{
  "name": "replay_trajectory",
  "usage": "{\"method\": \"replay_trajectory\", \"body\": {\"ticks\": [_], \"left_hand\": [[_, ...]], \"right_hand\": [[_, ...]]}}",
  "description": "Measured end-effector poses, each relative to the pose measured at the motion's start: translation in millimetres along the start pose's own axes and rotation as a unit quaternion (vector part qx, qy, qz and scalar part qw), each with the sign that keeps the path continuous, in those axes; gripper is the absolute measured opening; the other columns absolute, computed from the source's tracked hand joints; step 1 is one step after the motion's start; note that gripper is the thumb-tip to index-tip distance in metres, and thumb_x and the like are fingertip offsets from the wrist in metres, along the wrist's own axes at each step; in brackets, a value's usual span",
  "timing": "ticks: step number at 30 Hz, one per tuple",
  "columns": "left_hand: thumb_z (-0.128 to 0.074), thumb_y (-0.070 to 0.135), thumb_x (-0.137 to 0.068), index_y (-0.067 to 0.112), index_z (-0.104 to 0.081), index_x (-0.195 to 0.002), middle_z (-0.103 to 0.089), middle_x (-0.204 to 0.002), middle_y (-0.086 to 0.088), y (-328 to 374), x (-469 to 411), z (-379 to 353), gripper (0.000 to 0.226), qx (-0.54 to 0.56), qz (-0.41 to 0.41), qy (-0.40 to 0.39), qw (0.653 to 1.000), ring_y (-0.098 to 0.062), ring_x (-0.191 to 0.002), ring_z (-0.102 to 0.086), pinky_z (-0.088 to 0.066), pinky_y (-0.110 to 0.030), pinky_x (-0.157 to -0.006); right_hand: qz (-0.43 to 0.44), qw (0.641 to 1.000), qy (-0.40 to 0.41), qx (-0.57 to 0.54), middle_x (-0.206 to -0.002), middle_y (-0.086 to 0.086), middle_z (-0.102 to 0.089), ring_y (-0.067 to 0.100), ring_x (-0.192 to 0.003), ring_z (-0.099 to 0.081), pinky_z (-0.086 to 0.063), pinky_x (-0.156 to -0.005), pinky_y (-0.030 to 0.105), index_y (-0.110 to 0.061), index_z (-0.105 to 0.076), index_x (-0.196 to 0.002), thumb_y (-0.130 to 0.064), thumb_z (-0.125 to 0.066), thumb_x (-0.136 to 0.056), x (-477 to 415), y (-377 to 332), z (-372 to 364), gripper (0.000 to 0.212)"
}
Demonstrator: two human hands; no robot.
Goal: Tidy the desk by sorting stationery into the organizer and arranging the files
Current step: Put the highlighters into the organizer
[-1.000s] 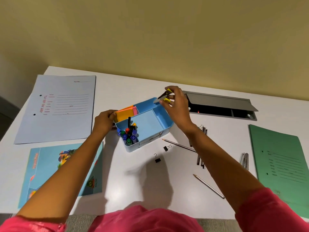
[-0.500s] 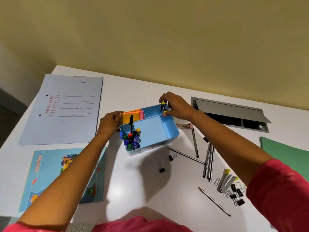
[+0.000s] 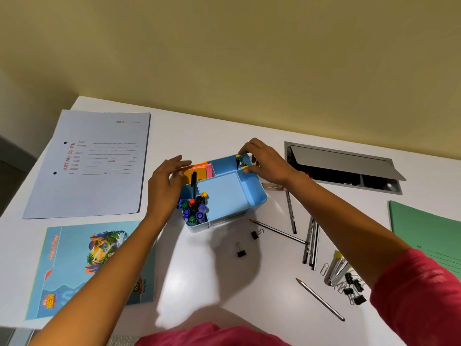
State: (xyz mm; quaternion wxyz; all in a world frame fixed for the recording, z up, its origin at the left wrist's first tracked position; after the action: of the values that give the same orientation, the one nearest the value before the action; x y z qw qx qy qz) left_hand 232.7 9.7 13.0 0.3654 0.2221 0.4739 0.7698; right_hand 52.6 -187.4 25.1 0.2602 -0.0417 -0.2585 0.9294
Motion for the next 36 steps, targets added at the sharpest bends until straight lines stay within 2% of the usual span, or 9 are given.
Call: {"method": "replay_trajectory", "body": {"ticks": [7,10,17,24,26,28,30,33,36], "left_hand": [[-0.038,0.02,-0.086,0.043,-0.069,-0.092,-0.046,-0.14,0.015,4,14,-9,0.039,-0.05,-0.036,-0.119,0.991,-0.018,-0.146,-0.015,-0.013,-0.054,-0.117],[-0.032,0.025,-0.083,0.045,-0.067,-0.091,-0.048,-0.137,0.018,7,22,-12,0.041,-0.043,-0.021,-0.144,0.988,-0.012,-0.147,-0.013,-0.004,-0.055,-0.117],[-0.038,0.021,-0.098,0.043,-0.061,-0.109,-0.04,-0.137,0.019,13,39,-1,0.034,0.076,0.038,-0.043,0.995,-0.006,-0.141,-0.026,-0.022,-0.042,-0.118],[-0.036,0.024,-0.101,0.029,-0.052,-0.134,-0.046,-0.143,0.009,-9,60,-1,0.037,0.124,0.121,0.085,0.981,-0.008,-0.131,-0.041,-0.032,-0.025,-0.108],[-0.04,0.031,-0.1,0.029,-0.045,-0.138,-0.045,-0.144,0.007,-22,65,-5,0.039,0.154,0.168,0.068,0.971,-0.011,-0.13,-0.042,-0.033,-0.032,-0.111],[-0.043,0.036,-0.097,0.026,-0.043,-0.141,-0.045,-0.146,0.002,-30,69,-9,0.044,0.196,0.212,0.02,0.957,-0.016,-0.132,-0.043,-0.035,-0.042,-0.111],[-0.044,0.038,-0.097,0.022,-0.049,-0.135,-0.05,-0.141,-0.001,-32,71,-14,0.042,0.249,0.26,-0.026,0.933,-0.018,-0.13,-0.045,-0.037,-0.044,-0.109],[-0.041,0.031,-0.098,0.023,-0.061,-0.107,-0.062,-0.118,-0.001,-27,73,-19,0.023,0.299,0.296,-0.05,0.906,-0.014,-0.108,-0.056,-0.043,-0.036,-0.094],[-0.042,0.028,-0.098,0.024,-0.061,-0.098,-0.062,-0.109,0.0,-26,75,-19,0.019,0.31,0.306,-0.06,0.898,-0.013,-0.098,-0.056,-0.042,-0.034,-0.085]], "right_hand": [[-0.067,0.986,0.129,-0.078,-0.114,0.001,-0.048,0.016,-0.082,-0.052,-0.042,-0.074,0.021,-0.015,-0.053,-0.12,-0.012,-0.071,-0.081,33,-6,-4,0.042],[-0.1,0.969,0.193,-0.115,-0.114,0.002,-0.051,0.015,-0.084,-0.053,-0.044,-0.074,0.019,-0.012,-0.054,-0.119,-0.011,-0.068,-0.083,60,-8,-8,0.039],[-0.179,0.935,0.286,-0.11,-0.101,0.003,-0.057,0.006,-0.073,-0.054,-0.039,-0.068,0.001,-0.006,-0.06,-0.111,-0.005,-0.071,-0.08,131,-6,-33,0.033],[-0.277,0.899,0.324,-0.101,-0.09,0.004,-0.061,0.013,-0.068,-0.058,-0.042,-0.065,0.005,-0.01,-0.063,-0.099,0.006,-0.066,-0.079,208,0,-80,0.026],[-0.308,0.886,0.335,-0.093,-0.09,0.002,-0.059,0.017,-0.072,-0.059,-0.043,-0.068,0.011,-0.011,-0.063,-0.097,0.008,-0.063,-0.079,230,3,-89,0.026],[-0.345,0.867,0.357,-0.053,-0.089,0.001,-0.054,0.024,-0.078,-0.057,-0.047,-0.075,0.03,-0.011,-0.063,-0.094,0.01,-0.063,-0.077,253,10,-93,0.027],[-0.391,0.834,0.39,-0.003,-0.09,0.008,-0.053,0.03,-0.081,-0.056,-0.048,-0.078,0.045,-0.008,-0.062,-0.093,0.012,-0.064,-0.072,276,16,-92,0.029],[-0.476,0.79,0.379,0.073,-0.084,0.025,-0.054,0.04,-0.077,-0.053,-0.043,-0.068,0.042,0.006,-0.058,-0.091,0.011,-0.069,-0.062,300,31,-93,0.031],[-0.561,0.76,0.329,-0.003,-0.094,0.032,-0.051,0.044,-0.082,-0.052,-0.045,-0.072,0.045,0.009,-0.049,-0.099,0.0,-0.074,-0.068,311,44,-88,0.04]]}}
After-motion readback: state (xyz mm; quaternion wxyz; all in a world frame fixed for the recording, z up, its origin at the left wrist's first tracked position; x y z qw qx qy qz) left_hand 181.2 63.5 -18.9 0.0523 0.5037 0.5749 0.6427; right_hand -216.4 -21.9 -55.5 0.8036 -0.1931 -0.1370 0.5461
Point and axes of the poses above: each hand's wrist, its own x-axis away from the middle knuckle, its own z-axis out of the back of the hand, y = z × x, the point moved 3 cm from there along -x, towards the middle knuckle
